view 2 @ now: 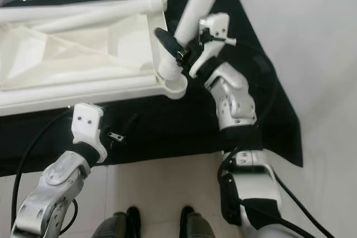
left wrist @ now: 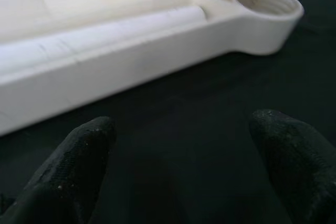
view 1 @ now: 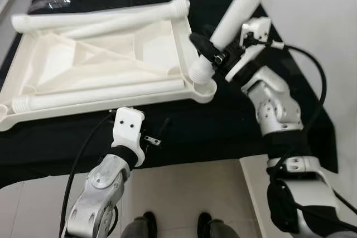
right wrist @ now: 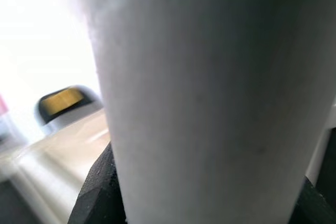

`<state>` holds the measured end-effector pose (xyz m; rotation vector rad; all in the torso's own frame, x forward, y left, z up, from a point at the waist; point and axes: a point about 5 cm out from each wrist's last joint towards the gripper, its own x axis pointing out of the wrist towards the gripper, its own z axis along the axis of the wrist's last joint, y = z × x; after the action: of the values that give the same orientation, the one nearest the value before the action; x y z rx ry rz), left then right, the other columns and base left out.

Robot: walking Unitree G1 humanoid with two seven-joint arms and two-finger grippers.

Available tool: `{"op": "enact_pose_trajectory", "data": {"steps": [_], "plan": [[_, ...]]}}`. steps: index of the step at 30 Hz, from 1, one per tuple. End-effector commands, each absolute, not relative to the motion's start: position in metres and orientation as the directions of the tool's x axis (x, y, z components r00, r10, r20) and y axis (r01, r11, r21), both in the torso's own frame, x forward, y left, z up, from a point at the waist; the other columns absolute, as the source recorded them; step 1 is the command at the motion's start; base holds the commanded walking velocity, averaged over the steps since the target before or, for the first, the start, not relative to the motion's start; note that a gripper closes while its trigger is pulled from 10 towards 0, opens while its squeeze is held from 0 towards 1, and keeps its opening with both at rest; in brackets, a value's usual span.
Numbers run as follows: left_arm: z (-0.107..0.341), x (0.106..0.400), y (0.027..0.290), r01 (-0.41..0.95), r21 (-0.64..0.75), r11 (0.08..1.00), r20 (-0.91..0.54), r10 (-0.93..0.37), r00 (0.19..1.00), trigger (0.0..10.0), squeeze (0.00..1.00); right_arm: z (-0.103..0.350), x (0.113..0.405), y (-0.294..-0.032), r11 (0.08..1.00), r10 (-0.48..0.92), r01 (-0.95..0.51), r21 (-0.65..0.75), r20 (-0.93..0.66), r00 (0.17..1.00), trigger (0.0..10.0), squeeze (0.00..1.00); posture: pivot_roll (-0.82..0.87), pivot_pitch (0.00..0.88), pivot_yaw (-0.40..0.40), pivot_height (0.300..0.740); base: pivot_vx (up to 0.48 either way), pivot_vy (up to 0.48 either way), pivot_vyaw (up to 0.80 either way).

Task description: Building children table

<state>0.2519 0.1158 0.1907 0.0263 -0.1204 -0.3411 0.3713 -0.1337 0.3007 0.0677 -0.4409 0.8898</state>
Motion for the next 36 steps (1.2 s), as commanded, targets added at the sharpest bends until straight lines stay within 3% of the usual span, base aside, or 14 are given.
{"op": "enact_pose_trajectory", "data": {"steps": [1, 7, 18, 26, 36], "plan": [[0.187, 0.244, 0.117, 0.345, 0.062, 0.936, 0.079, -0.349, 0.934, 10.0, 0.0, 0.308, 0.368, -0.129, 0.541, 0.799, -0.825, -0.164, 0.405, 0.443, 10.0, 0.0, 0.11, 0.434, -0.007, 0.74, 0.0, 0.0, 0.0], [0.195, 0.237, 0.117, 0.352, 0.078, 0.933, 0.085, -0.358, 0.93, 10.0, 0.0, 0.322, 0.37, -0.129, 0.414, 0.887, -0.868, -0.275, 0.334, 0.318, 10.0, 0.0, 0.11, 0.456, -0.012, 0.74, 0.0, 0.0, 0.0], [0.199, 0.233, 0.117, 0.354, 0.08, 0.932, 0.083, -0.36, 0.929, 10.0, 0.0, 0.308, 0.371, -0.112, 0.251, 0.967, -0.89, -0.381, 0.14, 0.213, 10.0, 0.0, 0.12, 0.455, -0.025, 0.74, 0.0, 0.0, 0.0], [0.201, 0.229, 0.116, 0.356, 0.087, 0.93, 0.076, -0.363, 0.929, 10.0, 0.0, 0.311, 0.377, -0.11, 0.203, 0.979, -0.89, -0.409, 0.073, 0.19, 10.0, 0.0, 0.12, 0.447, -0.036, 0.74, 0.0, 0.0, 0.0], [0.202, 0.229, 0.115, 0.354, 0.095, 0.93, 0.077, -0.362, 0.929, 10.0, 0.0, 0.332, 0.379, -0.133, 0.212, 0.977, -0.886, -0.413, 0.093, 0.19, 10.0, 0.0, 0.12, 0.452, -0.04, 0.74, 0.0, 0.0, 0.0]]}}
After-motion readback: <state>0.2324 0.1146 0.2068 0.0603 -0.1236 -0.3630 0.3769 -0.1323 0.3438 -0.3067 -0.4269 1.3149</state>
